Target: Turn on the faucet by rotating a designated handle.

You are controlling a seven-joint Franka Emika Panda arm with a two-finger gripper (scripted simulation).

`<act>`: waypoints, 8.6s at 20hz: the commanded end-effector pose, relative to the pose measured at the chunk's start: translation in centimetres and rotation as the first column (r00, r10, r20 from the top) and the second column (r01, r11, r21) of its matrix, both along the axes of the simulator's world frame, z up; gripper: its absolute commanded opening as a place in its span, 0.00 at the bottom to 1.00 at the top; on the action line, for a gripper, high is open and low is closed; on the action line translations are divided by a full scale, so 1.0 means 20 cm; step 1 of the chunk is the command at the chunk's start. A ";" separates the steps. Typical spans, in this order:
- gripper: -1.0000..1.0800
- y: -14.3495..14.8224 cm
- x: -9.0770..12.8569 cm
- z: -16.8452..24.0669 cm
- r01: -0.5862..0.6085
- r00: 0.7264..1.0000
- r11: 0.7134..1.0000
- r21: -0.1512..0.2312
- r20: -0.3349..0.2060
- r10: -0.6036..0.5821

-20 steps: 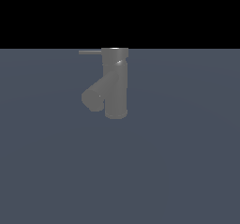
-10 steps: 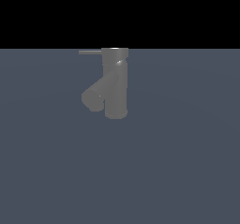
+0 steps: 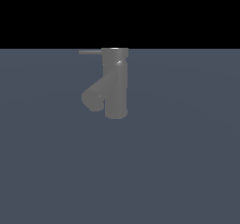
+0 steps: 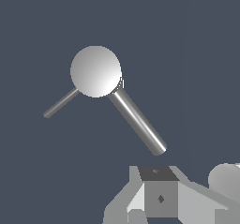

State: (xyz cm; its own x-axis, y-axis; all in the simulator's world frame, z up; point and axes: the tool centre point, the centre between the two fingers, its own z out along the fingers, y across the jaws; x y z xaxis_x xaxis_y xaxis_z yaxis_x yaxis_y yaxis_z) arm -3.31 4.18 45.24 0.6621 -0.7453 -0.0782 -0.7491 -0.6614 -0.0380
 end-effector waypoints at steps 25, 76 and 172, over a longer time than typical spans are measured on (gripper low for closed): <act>0.00 0.29 0.70 -0.58 0.603 0.796 0.795 -0.058 -0.013 -0.605; 0.00 0.48 0.62 -0.91 0.784 0.619 0.615 -0.084 0.023 -0.785; 0.00 -0.61 0.25 -0.91 0.779 0.625 0.621 -0.083 0.023 -0.780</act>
